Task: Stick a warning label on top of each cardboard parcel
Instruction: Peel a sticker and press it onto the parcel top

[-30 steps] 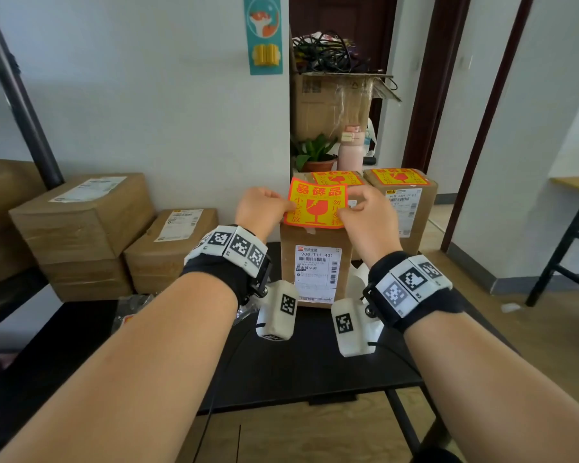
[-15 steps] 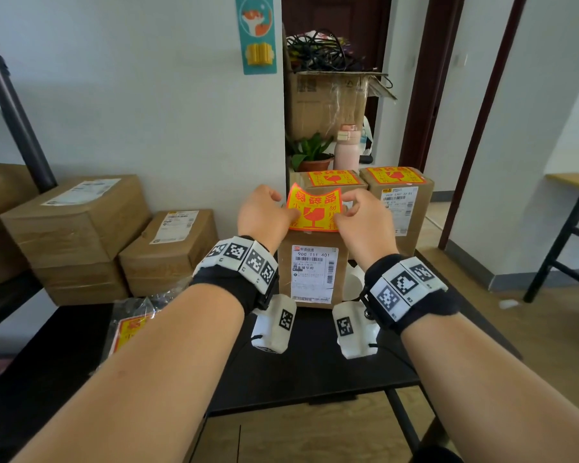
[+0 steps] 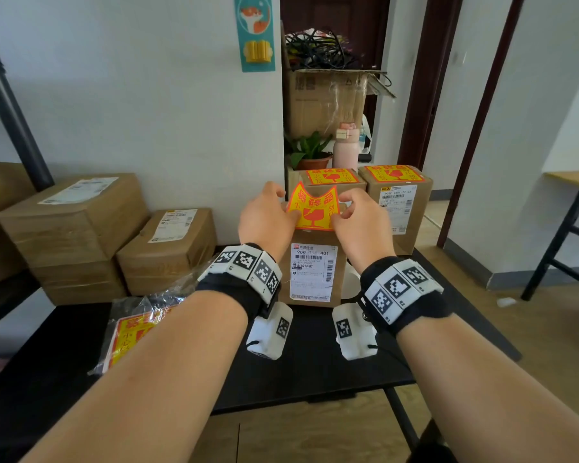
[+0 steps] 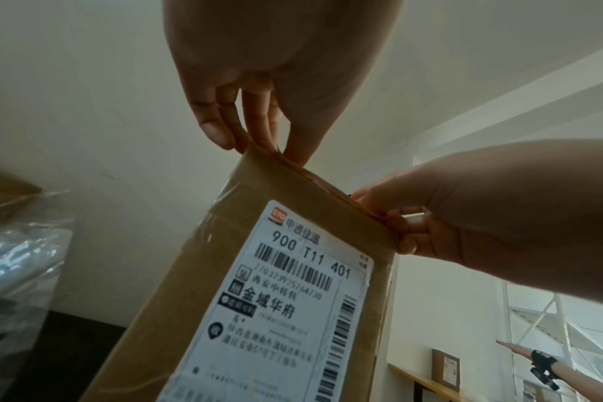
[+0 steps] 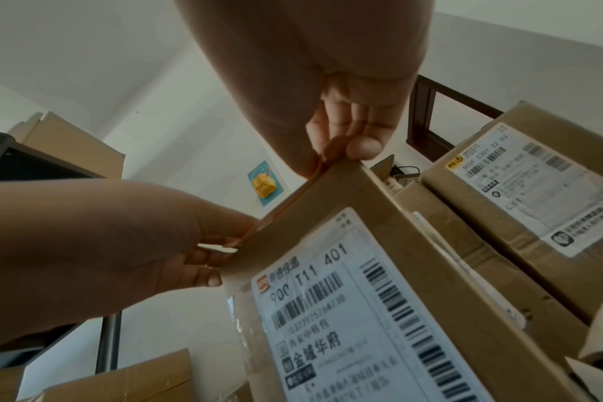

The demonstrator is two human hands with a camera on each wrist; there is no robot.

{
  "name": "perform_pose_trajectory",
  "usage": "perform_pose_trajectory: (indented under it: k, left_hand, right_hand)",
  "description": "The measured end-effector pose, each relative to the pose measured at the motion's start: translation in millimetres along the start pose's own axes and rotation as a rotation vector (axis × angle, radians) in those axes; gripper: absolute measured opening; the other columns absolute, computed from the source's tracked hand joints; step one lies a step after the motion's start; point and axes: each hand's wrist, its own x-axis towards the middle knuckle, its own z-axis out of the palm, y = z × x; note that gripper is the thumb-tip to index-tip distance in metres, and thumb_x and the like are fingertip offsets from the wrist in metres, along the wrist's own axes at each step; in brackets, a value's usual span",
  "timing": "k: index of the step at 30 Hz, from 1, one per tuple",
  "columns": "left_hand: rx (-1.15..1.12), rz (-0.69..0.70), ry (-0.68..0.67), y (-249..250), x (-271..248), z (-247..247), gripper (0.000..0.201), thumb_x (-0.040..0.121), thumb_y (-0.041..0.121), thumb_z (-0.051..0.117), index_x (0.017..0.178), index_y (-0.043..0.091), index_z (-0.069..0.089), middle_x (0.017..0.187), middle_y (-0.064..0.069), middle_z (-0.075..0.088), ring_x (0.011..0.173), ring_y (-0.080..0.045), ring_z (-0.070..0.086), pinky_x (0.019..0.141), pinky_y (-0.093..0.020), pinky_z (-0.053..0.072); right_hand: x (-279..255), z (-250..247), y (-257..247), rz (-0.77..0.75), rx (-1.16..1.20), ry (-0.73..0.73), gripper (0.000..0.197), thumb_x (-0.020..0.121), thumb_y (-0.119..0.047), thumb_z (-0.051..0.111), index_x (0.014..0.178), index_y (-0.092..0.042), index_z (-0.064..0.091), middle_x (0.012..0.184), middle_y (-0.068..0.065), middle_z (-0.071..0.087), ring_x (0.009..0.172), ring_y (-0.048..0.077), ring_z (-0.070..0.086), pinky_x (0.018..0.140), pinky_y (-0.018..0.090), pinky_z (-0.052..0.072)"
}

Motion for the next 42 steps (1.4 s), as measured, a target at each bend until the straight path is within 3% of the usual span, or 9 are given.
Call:
perform_pose_trajectory:
  k: [3,7,13,18,24,28,33,39,42]
  left_hand:
    - [0.015,0.036,0.003,-0.6,-0.6,1.2,0.033,0.087,0.028,0.065,0.116,0.018,0.054,0.093,0.001,0.067,0.088,-0.021,0.064,0.073,-0.034,0.052]
    - [0.066,0.109,0.03,-0.6,-2.4,5.6,0.019,0.088,0.022,0.061,0.105,0.015,0.057,0.094,-0.003,0.066,0.091,-0.023,0.059,0.075,-0.038,0.051]
    - [0.174,0.213,0.126,-0.1,-3.0,6.7,0.026,0.083,0.014,0.062,0.108,0.014,0.058,0.116,-0.005,0.053,0.108,-0.025,0.045,0.089,-0.037,0.044]
    - [0.248,0.365,-0.077,4.9,0.3,6.9,0.035,0.086,0.004,0.051,0.107,0.025,0.069,0.121,0.008,0.062,0.119,-0.017,0.046,0.101,-0.036,0.03]
    - [0.031,0.197,-0.251,-6.2,0.2,13.9,0.037,0.097,0.017,0.038,0.126,0.019,0.061,0.128,-0.002,0.059,0.116,-0.019,0.053,0.1,-0.04,0.044]
    - [0.026,0.148,-0.363,-10.5,5.6,15.9,0.041,0.1,0.022,0.034,0.137,0.016,0.05,0.138,-0.006,0.049,0.125,-0.02,0.046,0.108,-0.039,0.038]
    - [0.005,0.14,-0.387,-11.8,11.8,14.5,0.035,0.099,0.017,0.033,0.128,0.014,0.052,0.125,-0.01,0.053,0.111,-0.022,0.05,0.096,-0.031,0.041]
    - [-0.045,0.158,-0.381,-17.8,10.0,21.1,0.036,0.101,0.023,0.03,0.13,0.015,0.05,0.122,-0.005,0.049,0.105,-0.013,0.046,0.085,-0.023,0.036]
    - [-0.031,0.19,-0.362,-19.3,6.6,23.7,0.038,0.102,0.03,0.033,0.134,0.015,0.049,0.127,-0.003,0.049,0.115,-0.016,0.047,0.092,-0.026,0.039]
  right_hand:
    - [-1.2,0.5,-1.1,-0.014,-0.015,-0.006,0.033,0.092,-0.016,0.058,0.125,-0.016,0.056,0.102,0.004,0.066,0.095,0.019,0.062,0.081,0.036,0.053]
    - [-1.1,0.5,-1.8,-0.057,-0.054,0.0,0.034,0.092,-0.013,0.057,0.126,-0.014,0.057,0.11,0.006,0.064,0.102,0.02,0.061,0.083,0.033,0.051]
    - [-0.9,3.4,6.9,-0.021,-0.127,0.009,0.03,0.092,-0.026,0.058,0.12,-0.017,0.059,0.113,0.008,0.051,0.107,0.025,0.051,0.084,0.036,0.048]
    - [-1.7,9.9,16.2,-0.029,-0.005,-0.033,0.026,0.097,-0.021,0.048,0.116,-0.015,0.064,0.11,0.01,0.052,0.097,0.028,0.056,0.088,0.039,0.048]
    - [2.5,7.7,19.4,0.014,0.047,-0.075,0.029,0.099,-0.021,0.045,0.118,-0.022,0.067,0.111,0.005,0.052,0.09,0.014,0.051,0.079,0.024,0.038]
    - [11.3,8.2,14.2,0.021,-0.002,-0.064,0.027,0.095,-0.017,0.047,0.111,-0.019,0.069,0.115,0.003,0.054,0.108,0.02,0.052,0.093,0.032,0.044]
    - [27.6,14.3,3.9,-0.108,-0.11,-0.238,0.035,0.1,-0.019,0.04,0.126,-0.018,0.062,0.134,0.002,0.058,0.127,0.021,0.049,0.107,0.038,0.039]
    - [32.7,19.2,11.4,0.019,-0.018,-0.391,0.042,0.103,-0.027,0.031,0.142,-0.025,0.048,0.154,-0.006,0.038,0.14,0.016,0.036,0.114,0.034,0.028]
    - [28.2,20.8,15.5,0.006,0.036,-0.375,0.043,0.104,-0.026,0.03,0.144,-0.024,0.046,0.156,-0.006,0.034,0.143,0.013,0.03,0.115,0.029,0.022]
